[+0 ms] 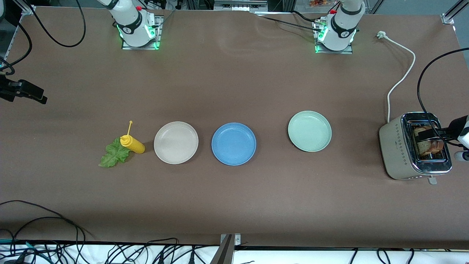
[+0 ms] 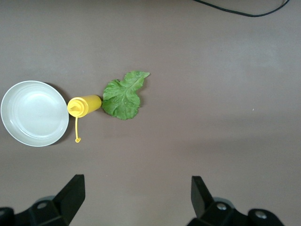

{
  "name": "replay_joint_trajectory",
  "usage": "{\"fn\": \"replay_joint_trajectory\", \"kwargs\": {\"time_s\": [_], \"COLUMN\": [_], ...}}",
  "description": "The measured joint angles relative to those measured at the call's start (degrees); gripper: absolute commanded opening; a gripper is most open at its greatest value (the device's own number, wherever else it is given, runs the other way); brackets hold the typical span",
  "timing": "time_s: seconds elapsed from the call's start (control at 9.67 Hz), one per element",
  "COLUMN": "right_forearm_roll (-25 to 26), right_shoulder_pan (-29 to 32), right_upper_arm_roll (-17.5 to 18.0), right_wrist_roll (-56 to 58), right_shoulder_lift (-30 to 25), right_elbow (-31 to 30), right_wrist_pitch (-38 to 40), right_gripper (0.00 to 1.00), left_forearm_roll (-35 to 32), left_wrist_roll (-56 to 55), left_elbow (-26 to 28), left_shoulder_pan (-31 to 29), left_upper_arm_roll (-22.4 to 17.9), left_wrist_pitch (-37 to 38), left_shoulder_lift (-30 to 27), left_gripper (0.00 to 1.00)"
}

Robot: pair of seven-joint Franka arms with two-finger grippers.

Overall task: Make sandwich in blue plate with both arms
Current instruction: 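Move the left gripper over the bread slice in the toaster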

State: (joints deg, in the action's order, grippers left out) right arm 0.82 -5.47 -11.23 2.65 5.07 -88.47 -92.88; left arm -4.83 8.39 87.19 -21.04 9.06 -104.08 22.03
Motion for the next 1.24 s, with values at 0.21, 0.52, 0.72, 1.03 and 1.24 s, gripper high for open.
{"fn": "replay_joint_trajectory", "kwargs": {"time_s": [0.21,0.52,0.72,1.03,1.24], "right_forearm_roll": [0.00,0.00,0.00,0.00,0.00], "right_shoulder_pan": [0.00,0.01,0.01,0.01,-0.02], "right_upper_arm_roll": [0.00,0.00,0.00,-0.01,0.00], "right_wrist_roll": [0.00,0.00,0.00,0.00,0.00], "right_shoulder_lift": [0.00,0.00,0.00,0.00,0.00], "right_elbow": [0.00,0.00,0.00,0.00,0.00], "right_wrist_pitch": [0.00,0.00,0.00,0.00,0.00], "right_gripper": [1.00,1.00,1.00,1.00,1.00], "left_forearm_roll": [-3.13,-4.59,-6.47,-6.67,-7.10], "left_wrist_roll": [0.04,0.07,0.12,0.23,0.33], "left_elbow": [0.02,0.02,0.02,0.02,0.02], "left_shoulder_pan": [-0.01,0.00,0.02,0.02,0.02], "left_upper_arm_roll": [0.17,0.30,0.52,0.56,0.56], "left_wrist_pitch": [-0.07,-0.19,-0.21,-0.24,-0.51], "left_shoulder_lift": [1.06,2.25,3.03,3.84,4.31], "left_gripper": [0.95,0.91,0.91,0.83,0.72]}}
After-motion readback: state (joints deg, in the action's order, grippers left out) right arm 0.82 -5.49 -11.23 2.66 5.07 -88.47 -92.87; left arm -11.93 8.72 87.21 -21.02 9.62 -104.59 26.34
